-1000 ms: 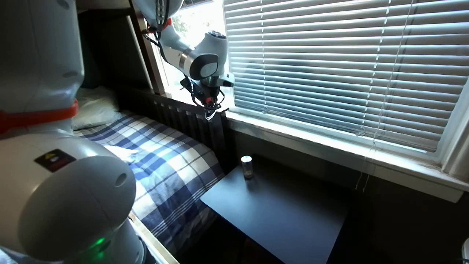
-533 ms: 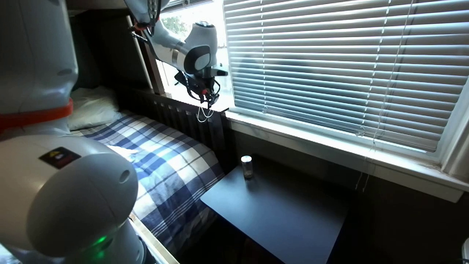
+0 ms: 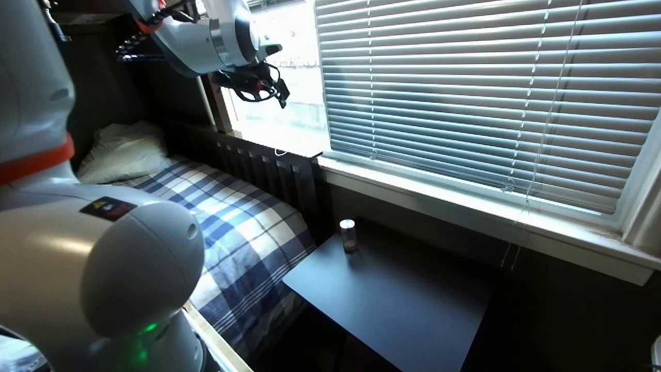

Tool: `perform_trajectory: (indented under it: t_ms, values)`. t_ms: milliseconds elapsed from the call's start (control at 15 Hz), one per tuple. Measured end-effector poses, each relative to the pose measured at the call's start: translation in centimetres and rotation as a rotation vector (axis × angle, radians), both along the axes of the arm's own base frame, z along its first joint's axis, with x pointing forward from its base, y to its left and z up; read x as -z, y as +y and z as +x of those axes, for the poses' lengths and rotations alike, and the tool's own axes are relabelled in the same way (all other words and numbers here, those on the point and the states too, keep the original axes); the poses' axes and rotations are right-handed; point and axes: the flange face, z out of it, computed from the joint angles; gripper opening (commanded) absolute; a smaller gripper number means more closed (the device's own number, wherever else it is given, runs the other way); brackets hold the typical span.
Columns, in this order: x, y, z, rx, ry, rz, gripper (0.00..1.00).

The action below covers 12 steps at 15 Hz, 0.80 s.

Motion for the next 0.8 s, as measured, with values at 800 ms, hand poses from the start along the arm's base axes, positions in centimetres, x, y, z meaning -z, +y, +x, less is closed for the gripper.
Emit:
perform_trajectory:
  t_ms: [800]
  values:
    - [-13.4,3.9,-4.4,-0.034,-0.426,-0.030,1.00]
